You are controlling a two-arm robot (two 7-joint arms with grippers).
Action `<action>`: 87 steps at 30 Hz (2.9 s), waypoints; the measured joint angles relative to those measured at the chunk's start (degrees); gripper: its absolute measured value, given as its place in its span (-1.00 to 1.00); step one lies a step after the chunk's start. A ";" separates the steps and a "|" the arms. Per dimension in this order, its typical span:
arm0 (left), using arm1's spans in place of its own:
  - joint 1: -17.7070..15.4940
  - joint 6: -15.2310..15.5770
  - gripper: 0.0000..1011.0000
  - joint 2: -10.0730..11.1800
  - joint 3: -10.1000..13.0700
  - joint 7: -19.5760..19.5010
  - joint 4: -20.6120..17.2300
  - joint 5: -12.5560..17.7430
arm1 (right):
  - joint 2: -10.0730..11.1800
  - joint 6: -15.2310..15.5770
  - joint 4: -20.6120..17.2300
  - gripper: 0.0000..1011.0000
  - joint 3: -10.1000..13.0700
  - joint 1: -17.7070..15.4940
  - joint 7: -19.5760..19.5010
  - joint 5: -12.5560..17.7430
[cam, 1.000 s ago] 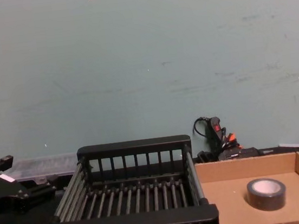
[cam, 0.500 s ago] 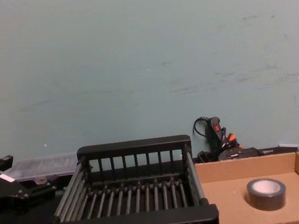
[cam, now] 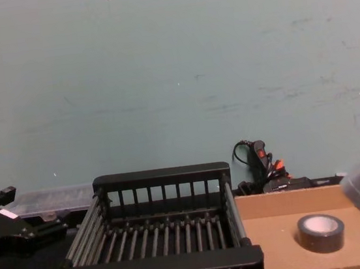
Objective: Pick up the white tape and place it into the black box , Pick up the silver tape and place it into the brown box.
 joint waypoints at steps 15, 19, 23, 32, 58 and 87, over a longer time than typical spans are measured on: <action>0.01 0.00 0.98 0.00 0.00 0.00 0.00 0.00 | -0.37 -0.48 0.64 0.98 -0.33 0.13 -0.12 -1.10; 0.00 0.00 0.98 0.00 0.00 0.00 0.00 0.00 | -0.46 -0.44 0.64 0.98 -0.31 0.08 -0.23 -1.37; 0.00 0.00 0.98 0.00 0.00 0.00 0.00 0.00 | -0.46 -0.43 0.63 0.98 -0.29 0.07 -0.27 -1.41; 0.00 0.00 0.98 0.00 0.00 0.00 0.00 0.00 | -0.43 -0.43 0.59 0.98 -0.24 0.07 -0.26 -1.32; 0.00 0.00 0.98 0.00 0.00 0.00 0.00 0.00 | -0.39 -0.45 0.57 -0.24 -0.24 0.07 -0.21 -1.18; 0.01 0.00 0.98 0.00 0.00 0.00 0.00 0.00 | 0.88 -0.77 -1.07 -0.84 0.32 -0.38 1.59 0.45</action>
